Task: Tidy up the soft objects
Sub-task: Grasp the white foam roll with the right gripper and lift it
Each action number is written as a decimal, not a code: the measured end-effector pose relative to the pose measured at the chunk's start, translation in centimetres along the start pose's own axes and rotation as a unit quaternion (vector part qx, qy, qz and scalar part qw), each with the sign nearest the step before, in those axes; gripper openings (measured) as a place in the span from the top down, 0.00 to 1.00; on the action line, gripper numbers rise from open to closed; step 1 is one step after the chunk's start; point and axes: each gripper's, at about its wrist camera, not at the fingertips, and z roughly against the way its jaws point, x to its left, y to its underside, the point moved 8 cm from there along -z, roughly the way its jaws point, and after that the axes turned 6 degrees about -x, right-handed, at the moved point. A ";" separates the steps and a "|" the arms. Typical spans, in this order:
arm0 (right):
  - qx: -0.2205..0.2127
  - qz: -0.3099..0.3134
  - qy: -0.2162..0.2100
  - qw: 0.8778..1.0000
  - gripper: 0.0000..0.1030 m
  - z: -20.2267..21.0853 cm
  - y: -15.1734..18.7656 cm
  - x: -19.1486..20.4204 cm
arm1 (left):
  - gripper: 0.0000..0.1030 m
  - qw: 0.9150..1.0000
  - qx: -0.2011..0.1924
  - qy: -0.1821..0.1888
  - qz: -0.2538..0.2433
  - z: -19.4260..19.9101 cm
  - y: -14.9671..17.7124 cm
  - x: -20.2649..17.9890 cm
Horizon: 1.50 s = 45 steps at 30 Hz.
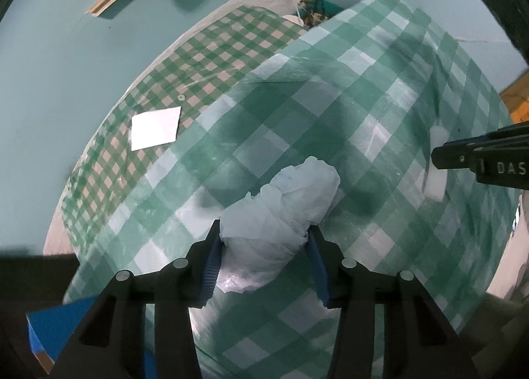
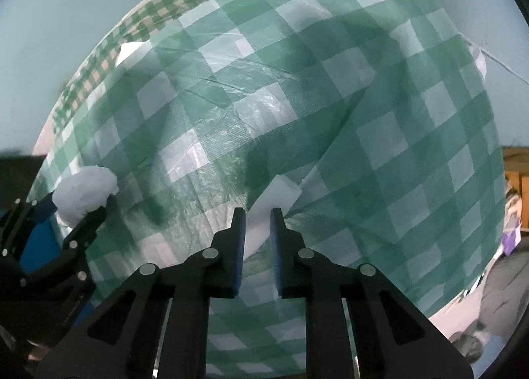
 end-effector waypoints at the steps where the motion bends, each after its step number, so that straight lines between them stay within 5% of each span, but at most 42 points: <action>1: -0.001 0.004 0.000 1.000 0.89 0.0 0.0 -0.1 | 0.53 1.000 -0.002 0.002 0.009 0.3 0.2 0.0; 12: 0.018 -0.003 -0.038 0.999 0.94 1.3 1.1 -1.5 | 0.53 0.997 -0.002 0.004 0.079 2.9 2.3 -0.2; 14: 0.023 -0.016 -0.044 0.999 0.91 1.5 1.4 -2.0 | 0.53 0.996 -0.008 0.006 0.092 3.4 2.5 -0.2; 16: 0.023 -0.027 -0.046 0.998 0.74 1.5 1.3 -2.2 | 0.53 0.995 -0.011 0.005 0.103 4.0 2.8 -0.1; 18: 0.025 -0.046 -0.058 0.997 0.70 1.4 1.4 -2.2 | 0.53 0.994 -0.014 0.003 0.113 4.5 3.1 0.0; 32: 0.027 -0.032 -0.013 0.999 0.65 -0.6 0.4 -0.4 | 0.53 0.984 -0.015 -0.009 0.176 6.2 6.3 1.1; 37: 0.022 -0.010 0.012 1.000 0.66 -0.9 0.4 0.2 | 0.53 0.981 -0.019 -0.012 0.193 7.0 7.3 1.7; 45: 0.012 0.045 0.036 0.998 0.90 -0.6 0.4 0.4 | 0.53 0.977 -0.020 -0.017 0.211 8.0 8.6 2.0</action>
